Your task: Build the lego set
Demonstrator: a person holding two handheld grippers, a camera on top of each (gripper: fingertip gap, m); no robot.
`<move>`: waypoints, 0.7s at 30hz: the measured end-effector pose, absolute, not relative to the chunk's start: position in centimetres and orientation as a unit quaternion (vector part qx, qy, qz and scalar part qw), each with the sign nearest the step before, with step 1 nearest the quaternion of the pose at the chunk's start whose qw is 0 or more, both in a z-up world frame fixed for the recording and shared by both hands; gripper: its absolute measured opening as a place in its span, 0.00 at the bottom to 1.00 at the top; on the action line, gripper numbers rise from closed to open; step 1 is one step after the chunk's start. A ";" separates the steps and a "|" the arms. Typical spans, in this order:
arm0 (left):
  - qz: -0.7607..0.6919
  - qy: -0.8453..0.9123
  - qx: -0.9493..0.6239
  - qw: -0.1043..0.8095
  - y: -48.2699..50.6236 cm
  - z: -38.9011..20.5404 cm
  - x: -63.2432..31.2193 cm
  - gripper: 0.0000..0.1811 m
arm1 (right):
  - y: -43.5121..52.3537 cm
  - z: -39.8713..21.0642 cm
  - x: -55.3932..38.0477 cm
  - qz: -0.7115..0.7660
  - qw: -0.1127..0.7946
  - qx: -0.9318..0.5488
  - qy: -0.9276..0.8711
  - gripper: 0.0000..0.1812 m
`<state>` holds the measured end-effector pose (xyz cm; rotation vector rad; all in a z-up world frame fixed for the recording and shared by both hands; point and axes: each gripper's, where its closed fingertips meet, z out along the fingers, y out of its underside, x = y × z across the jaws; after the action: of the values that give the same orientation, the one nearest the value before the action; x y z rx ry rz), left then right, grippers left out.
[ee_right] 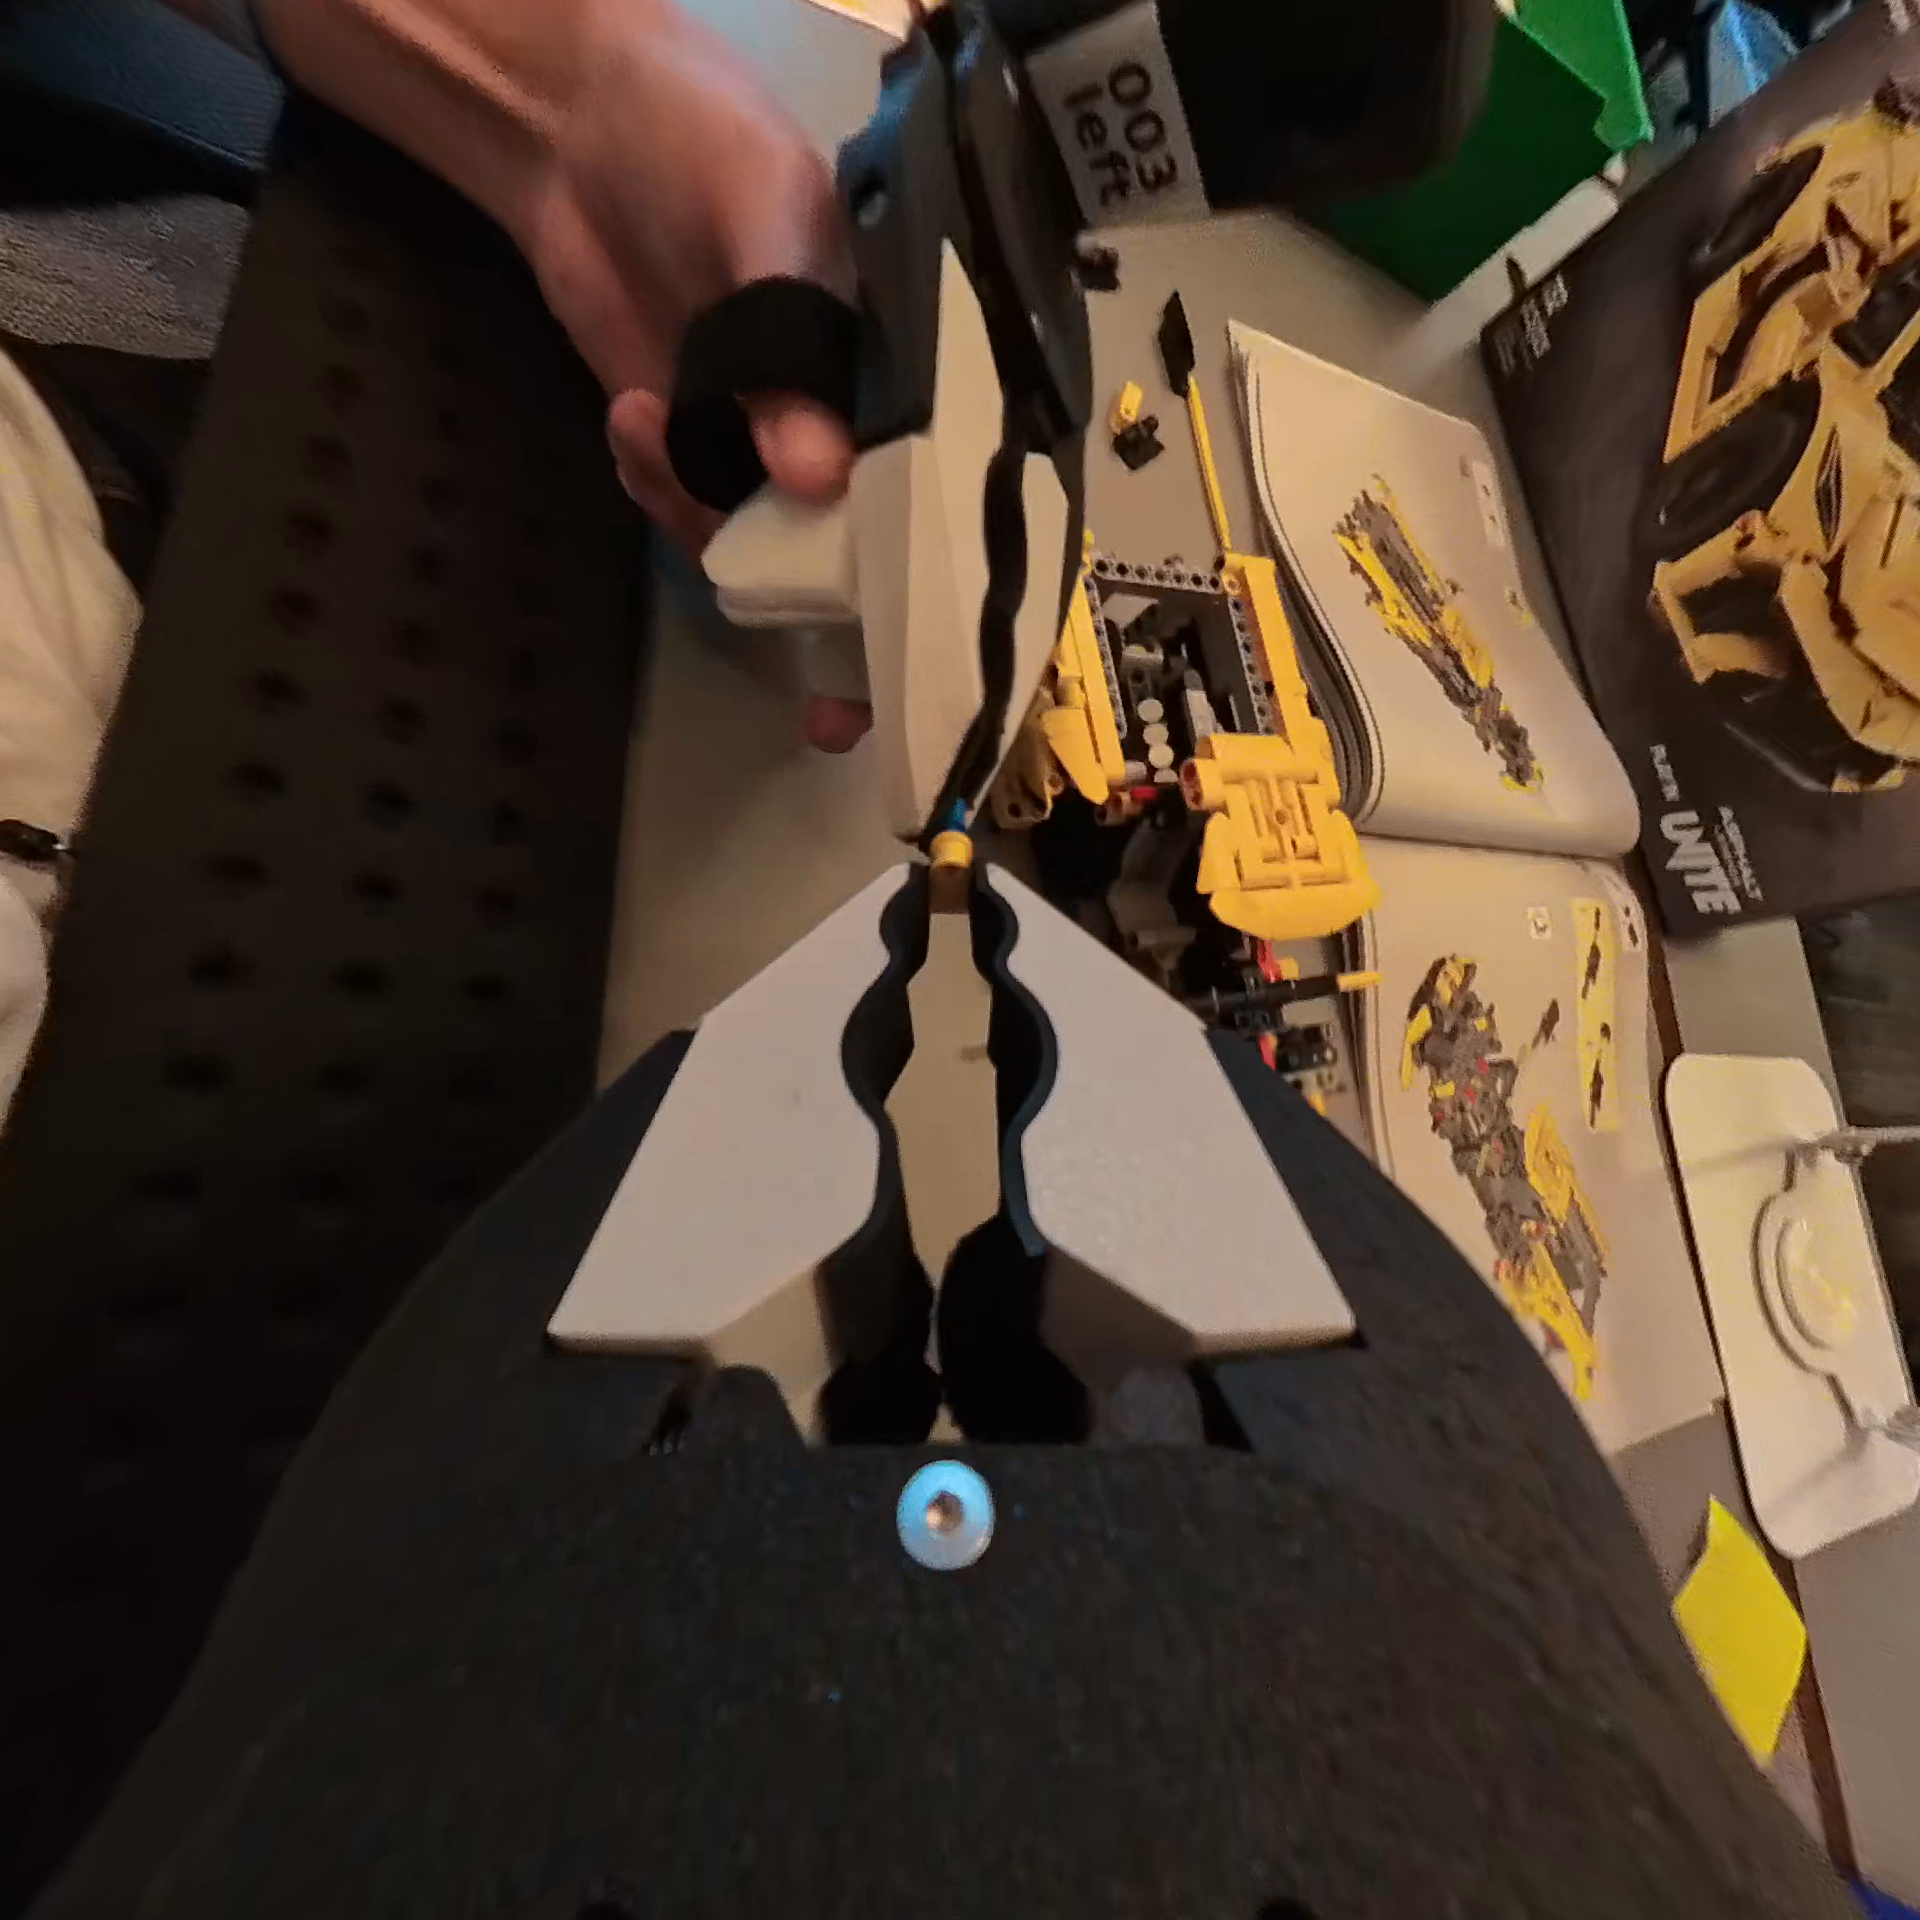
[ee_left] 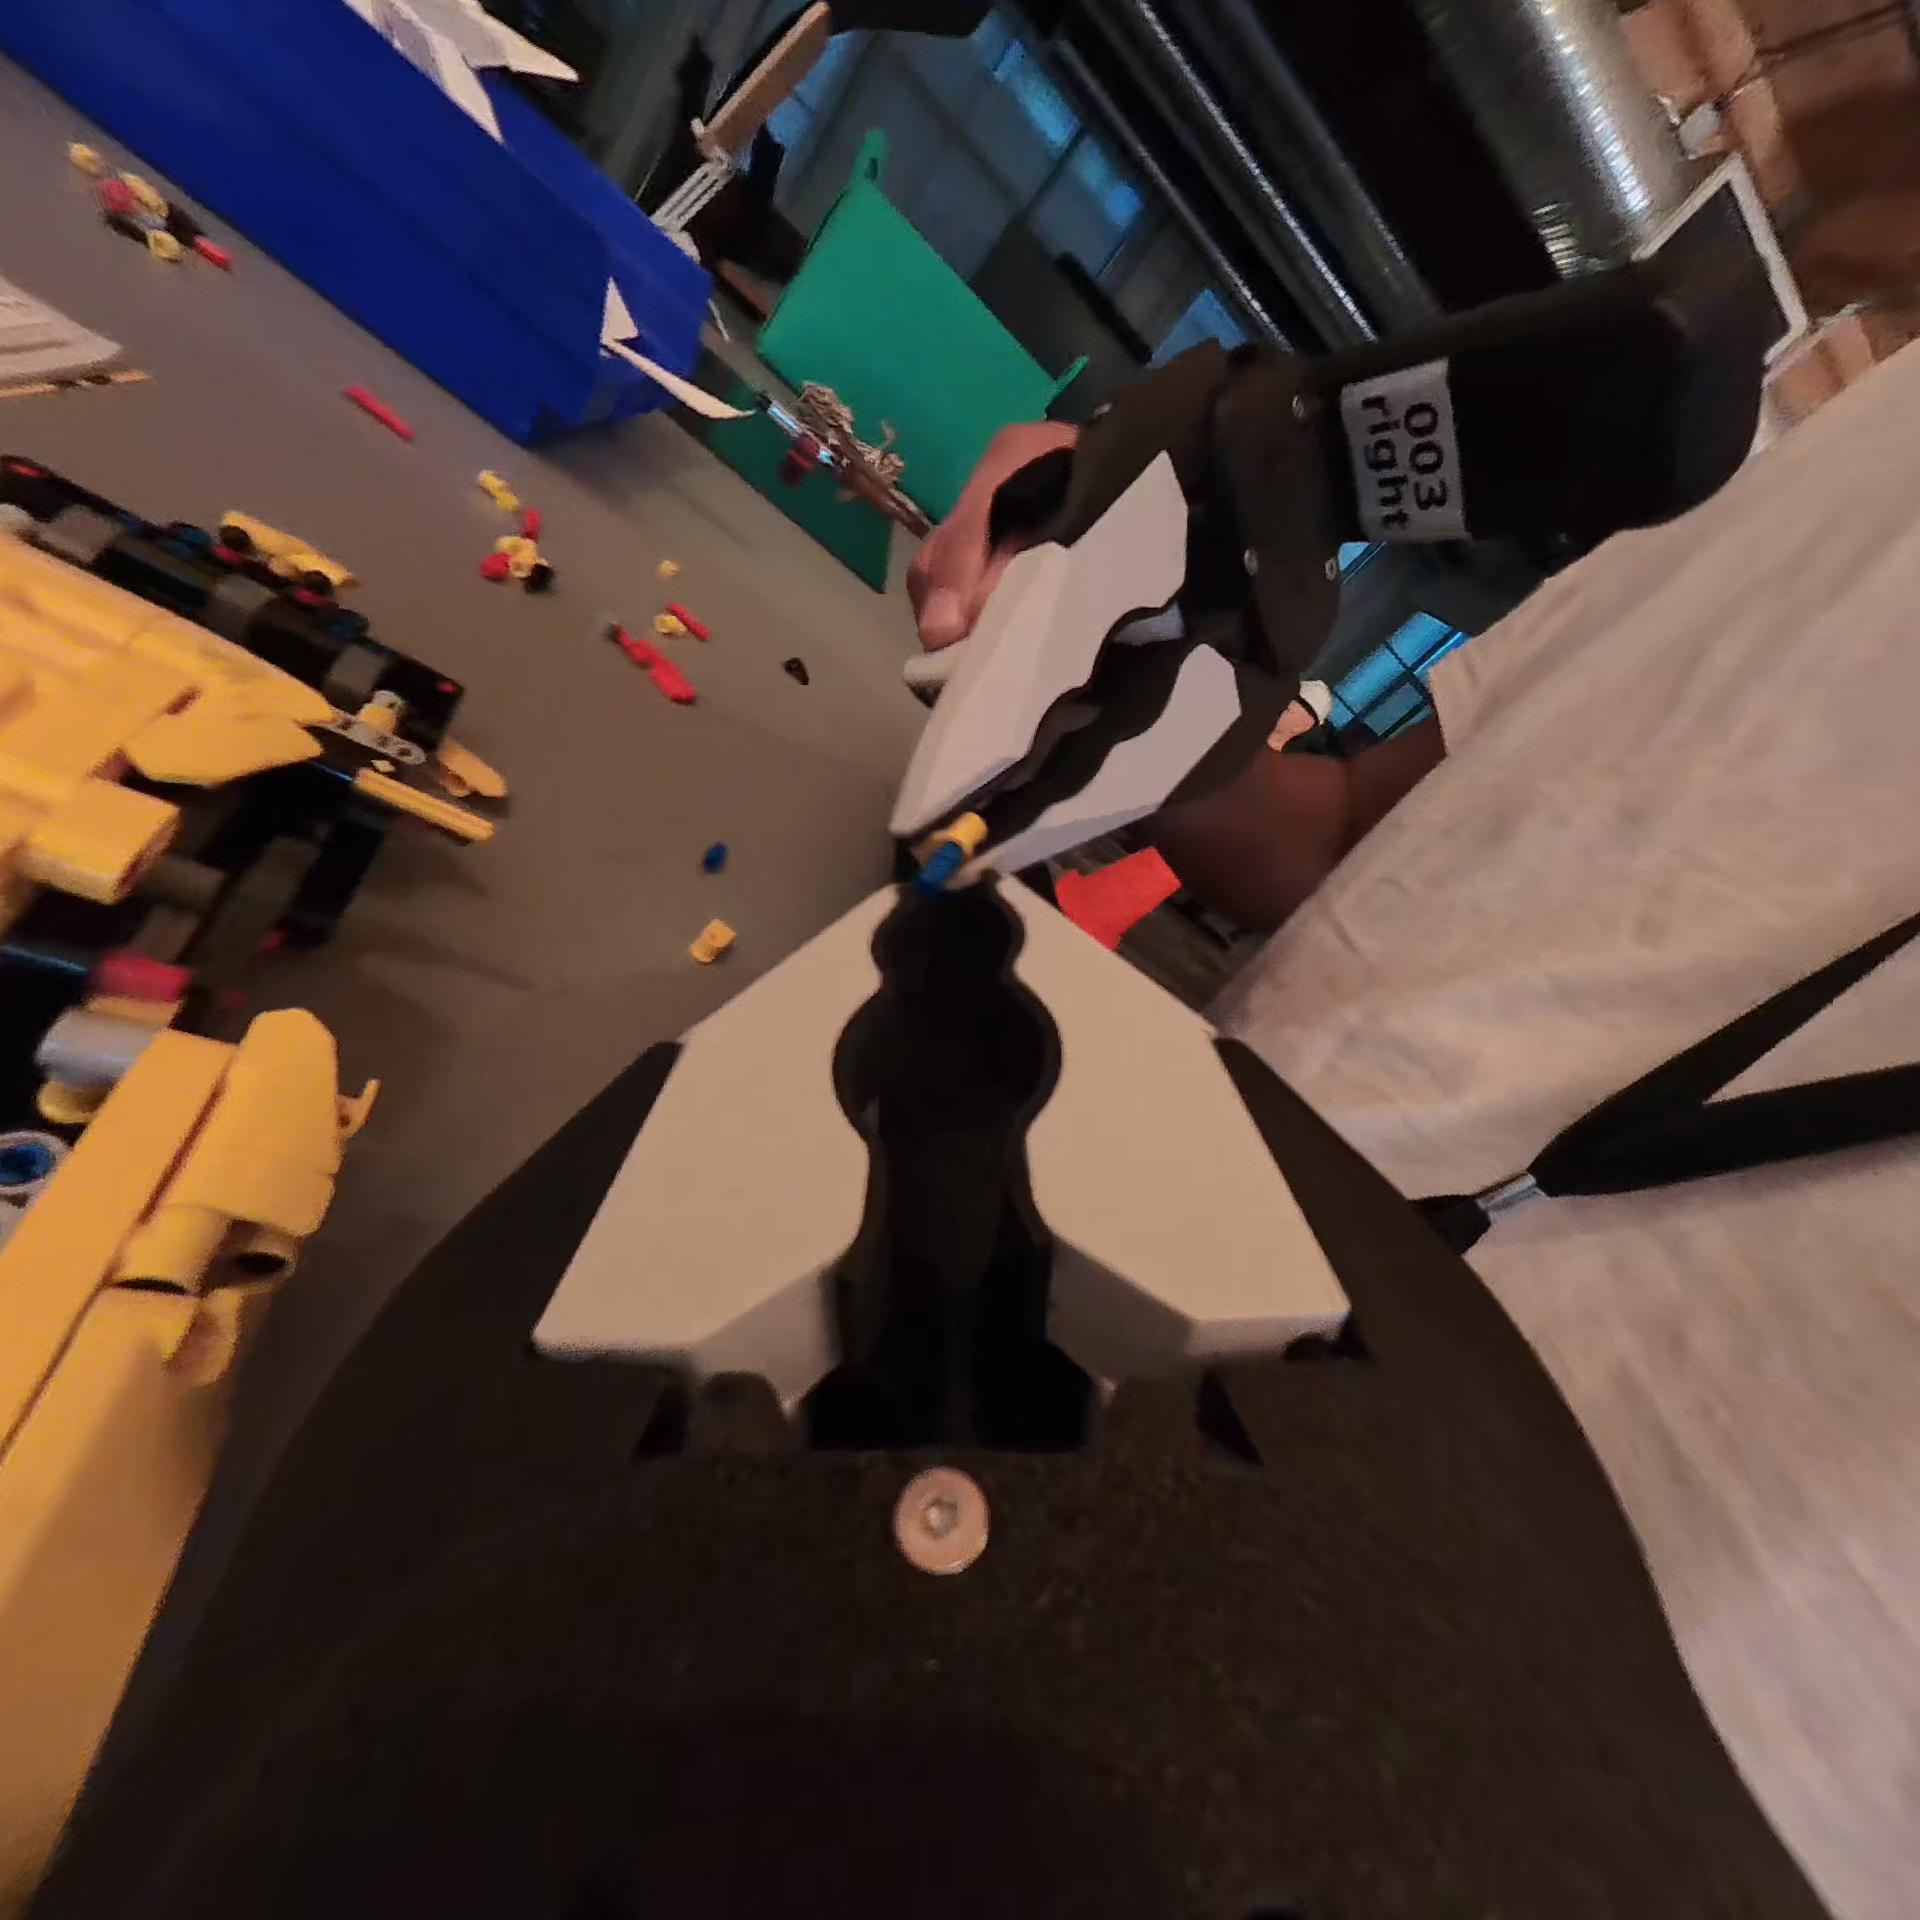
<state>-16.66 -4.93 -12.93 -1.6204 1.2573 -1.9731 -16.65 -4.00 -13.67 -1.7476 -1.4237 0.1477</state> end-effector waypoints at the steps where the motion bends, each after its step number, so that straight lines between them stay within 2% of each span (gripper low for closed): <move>1: -0.678 0.435 -0.573 0.147 -4.9 -13.1 -16.5 0.13 | -3.6 -13.9 -16.2 0.045 0.421 -0.710 -0.563 0.04; 4: -0.640 0.427 -0.611 0.185 -4.3 -13.7 -16.1 0.18 | -3.1 -14.5 -15.4 0.021 0.411 -0.724 -0.553 0.04; 6: -0.619 0.403 -0.638 0.219 -3.5 -13.7 -15.9 0.18 | -3.0 -14.7 -15.5 0.007 0.408 -0.725 -0.555 0.04; 13: -0.598 0.349 -0.682 0.237 -2.6 -13.5 -15.5 0.18 | -2.2 -14.7 -15.8 -0.093 0.415 -0.696 -0.578 0.04; 15: -0.593 0.346 -0.687 0.237 -2.5 -13.6 -15.5 0.17 | -2.0 -14.7 -15.8 -0.107 0.414 -0.694 -0.579 0.04; 17: -0.579 0.354 -0.691 0.248 -2.5 -13.6 -15.5 0.12 | -1.9 -14.6 -15.8 -0.117 0.416 -0.691 -0.580 0.04; 21: -0.564 0.364 -0.697 0.252 -2.5 -13.4 -15.6 0.11 | -1.9 -14.3 -15.9 -0.135 0.421 -0.685 -0.579 0.04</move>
<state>-15.63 -2.51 -13.40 -1.8959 0.9909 -1.5337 -15.93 -1.92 -14.27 -1.7169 -1.4495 -0.3384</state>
